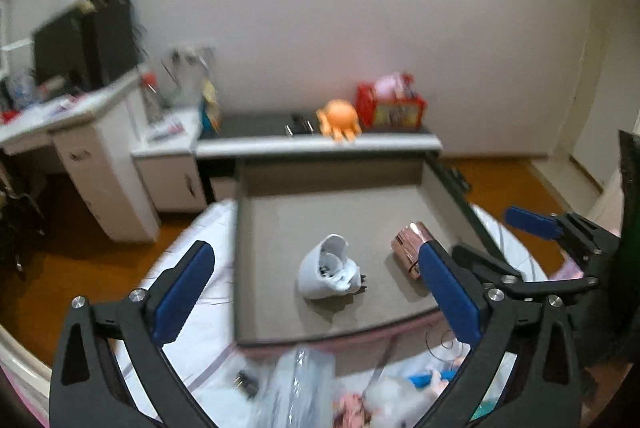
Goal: Organize rigid objects
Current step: 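Lower the copper cup into the tray with the right tool while the left tool places the nozzle, then withdraw both open tools from the tray back over the bed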
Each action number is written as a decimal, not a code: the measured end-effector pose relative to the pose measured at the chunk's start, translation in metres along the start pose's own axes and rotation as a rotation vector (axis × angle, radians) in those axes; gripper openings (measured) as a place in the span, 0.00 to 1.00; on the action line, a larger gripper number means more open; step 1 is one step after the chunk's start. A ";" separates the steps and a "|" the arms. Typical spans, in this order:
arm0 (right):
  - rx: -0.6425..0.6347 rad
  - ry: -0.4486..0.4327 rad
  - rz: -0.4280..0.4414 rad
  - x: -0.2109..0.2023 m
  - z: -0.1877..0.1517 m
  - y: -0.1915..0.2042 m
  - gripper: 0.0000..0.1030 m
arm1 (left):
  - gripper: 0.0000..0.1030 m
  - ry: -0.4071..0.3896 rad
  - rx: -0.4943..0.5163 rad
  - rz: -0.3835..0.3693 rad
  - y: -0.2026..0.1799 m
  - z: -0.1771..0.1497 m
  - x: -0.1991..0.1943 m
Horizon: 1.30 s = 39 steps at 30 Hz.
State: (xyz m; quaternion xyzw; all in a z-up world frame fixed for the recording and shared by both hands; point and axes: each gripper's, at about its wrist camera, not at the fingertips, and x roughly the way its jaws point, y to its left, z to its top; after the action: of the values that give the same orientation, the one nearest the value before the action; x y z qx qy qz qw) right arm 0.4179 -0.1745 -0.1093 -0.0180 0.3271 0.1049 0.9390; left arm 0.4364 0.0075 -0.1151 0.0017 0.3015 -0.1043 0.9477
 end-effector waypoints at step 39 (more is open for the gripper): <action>0.012 -0.349 -0.099 -0.211 -0.151 0.056 1.00 | 1.00 -0.310 0.041 0.124 -0.047 -0.148 -0.193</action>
State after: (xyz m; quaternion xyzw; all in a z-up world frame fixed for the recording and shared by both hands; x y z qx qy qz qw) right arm 0.1524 -0.1742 -0.0953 -0.0099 0.1585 0.0581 0.9856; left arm 0.1884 0.0097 -0.1233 0.0234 0.1487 -0.0505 0.9873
